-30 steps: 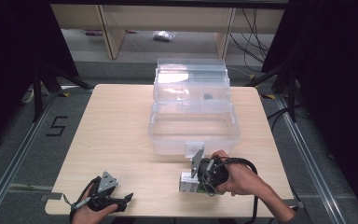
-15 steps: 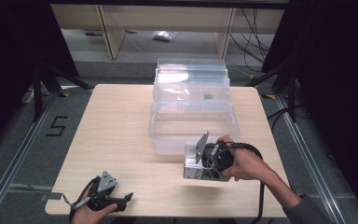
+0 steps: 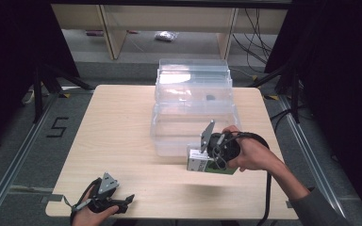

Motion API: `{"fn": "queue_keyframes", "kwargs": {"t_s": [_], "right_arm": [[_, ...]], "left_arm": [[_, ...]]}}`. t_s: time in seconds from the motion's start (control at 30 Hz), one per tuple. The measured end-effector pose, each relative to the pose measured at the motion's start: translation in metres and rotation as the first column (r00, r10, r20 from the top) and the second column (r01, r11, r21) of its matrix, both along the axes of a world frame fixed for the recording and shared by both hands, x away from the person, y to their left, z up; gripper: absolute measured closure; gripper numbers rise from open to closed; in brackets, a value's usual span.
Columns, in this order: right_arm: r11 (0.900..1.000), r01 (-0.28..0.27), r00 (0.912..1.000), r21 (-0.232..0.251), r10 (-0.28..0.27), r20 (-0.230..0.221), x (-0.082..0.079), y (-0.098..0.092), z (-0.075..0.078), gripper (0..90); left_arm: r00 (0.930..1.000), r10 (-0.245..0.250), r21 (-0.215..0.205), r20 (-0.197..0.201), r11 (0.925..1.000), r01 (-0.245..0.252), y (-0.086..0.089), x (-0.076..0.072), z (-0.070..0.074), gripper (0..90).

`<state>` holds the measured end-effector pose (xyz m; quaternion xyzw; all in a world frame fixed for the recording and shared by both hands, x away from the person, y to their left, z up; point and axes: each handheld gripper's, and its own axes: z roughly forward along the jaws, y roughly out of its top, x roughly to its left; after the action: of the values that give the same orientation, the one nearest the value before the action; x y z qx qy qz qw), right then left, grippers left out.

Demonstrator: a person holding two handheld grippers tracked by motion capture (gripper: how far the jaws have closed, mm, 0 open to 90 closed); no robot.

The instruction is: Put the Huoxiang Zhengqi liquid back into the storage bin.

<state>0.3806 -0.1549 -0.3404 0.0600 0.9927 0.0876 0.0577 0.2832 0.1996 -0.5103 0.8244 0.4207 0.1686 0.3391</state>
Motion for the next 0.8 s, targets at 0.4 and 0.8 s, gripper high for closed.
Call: {"fn": "queue_keyframes", "kwargs": {"t_s": [0.4, 0.8], "right_arm": [[0.999, -0.042, 0.9989, -0.005, 0.042, 0.022, 0.022, -0.006, 0.023, 64.7], [0.999, -0.035, 0.9986, 0.004, 0.035, 0.04, 0.041, -0.011, 0.044, 64.7]], "left_arm": [[1.0, 0.002, 0.0, 0.001, 1.0, -0.002, 0.0, 0.0, 0.0, 16.6], [1.0, 0.001, 0.0, 0.001, 1.0, -0.001, 0.0, 0.001, -0.001, 16.6]]}}
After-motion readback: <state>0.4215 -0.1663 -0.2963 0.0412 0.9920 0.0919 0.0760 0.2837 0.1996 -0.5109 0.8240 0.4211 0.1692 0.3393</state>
